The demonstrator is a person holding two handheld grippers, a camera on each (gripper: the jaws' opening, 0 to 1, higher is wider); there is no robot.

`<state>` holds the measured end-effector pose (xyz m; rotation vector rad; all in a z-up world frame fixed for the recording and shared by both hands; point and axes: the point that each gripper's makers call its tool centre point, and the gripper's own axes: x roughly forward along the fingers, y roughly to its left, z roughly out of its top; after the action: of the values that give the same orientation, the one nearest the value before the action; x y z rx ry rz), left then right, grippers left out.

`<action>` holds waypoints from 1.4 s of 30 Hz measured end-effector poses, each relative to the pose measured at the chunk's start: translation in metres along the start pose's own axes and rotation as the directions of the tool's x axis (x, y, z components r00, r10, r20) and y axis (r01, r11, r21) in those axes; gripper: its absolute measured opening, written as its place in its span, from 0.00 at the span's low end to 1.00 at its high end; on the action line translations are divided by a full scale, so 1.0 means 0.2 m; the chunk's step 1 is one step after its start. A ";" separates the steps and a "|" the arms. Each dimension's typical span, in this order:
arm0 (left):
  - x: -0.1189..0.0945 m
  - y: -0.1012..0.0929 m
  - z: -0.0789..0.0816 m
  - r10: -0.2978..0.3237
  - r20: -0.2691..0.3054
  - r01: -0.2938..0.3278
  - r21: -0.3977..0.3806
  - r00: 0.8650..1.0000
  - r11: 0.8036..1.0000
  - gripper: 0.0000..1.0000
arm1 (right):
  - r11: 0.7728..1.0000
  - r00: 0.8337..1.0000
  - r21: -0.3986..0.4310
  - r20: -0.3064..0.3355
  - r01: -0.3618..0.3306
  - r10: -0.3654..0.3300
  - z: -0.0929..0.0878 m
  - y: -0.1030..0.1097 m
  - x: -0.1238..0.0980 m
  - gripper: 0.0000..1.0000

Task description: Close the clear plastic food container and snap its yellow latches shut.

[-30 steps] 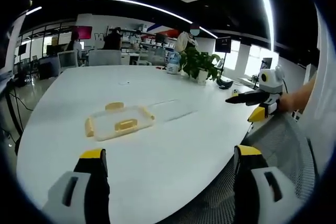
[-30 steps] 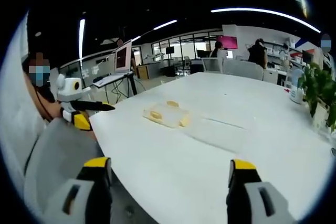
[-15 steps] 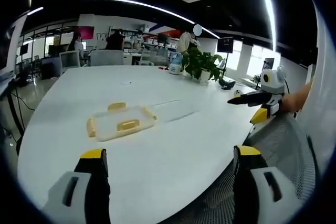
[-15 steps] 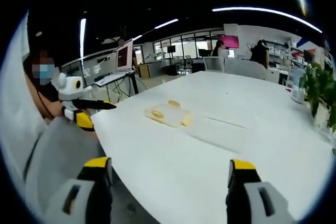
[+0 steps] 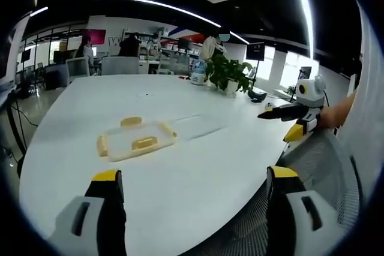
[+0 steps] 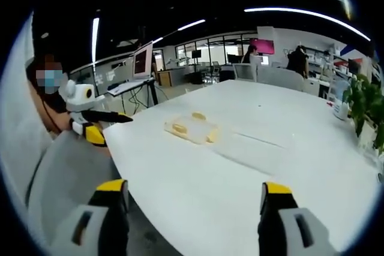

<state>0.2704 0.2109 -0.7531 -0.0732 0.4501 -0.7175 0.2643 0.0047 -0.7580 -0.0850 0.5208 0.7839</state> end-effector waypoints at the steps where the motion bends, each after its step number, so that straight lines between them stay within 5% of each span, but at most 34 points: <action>1: 0.00 0.00 0.01 -0.005 0.009 0.005 -0.001 1.000 1.000 0.98 | 1.000 1.000 -0.001 0.002 0.000 0.000 0.00 0.00 0.00 0.91; 29: 0.09 0.03 0.06 -0.069 -0.036 0.070 0.019 0.997 0.997 0.95 | 0.997 0.999 -0.068 -0.041 -0.032 0.029 0.06 -0.03 0.10 0.89; 42: 0.13 0.15 0.07 -0.058 -0.052 0.060 0.032 0.997 0.998 0.94 | 0.993 0.996 -0.092 -0.066 -0.068 0.062 0.09 -0.04 0.21 0.88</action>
<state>0.3119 0.2143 -0.7572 -0.0365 0.4864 -0.7862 0.3021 0.0311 -0.7639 -0.1807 0.5485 0.8718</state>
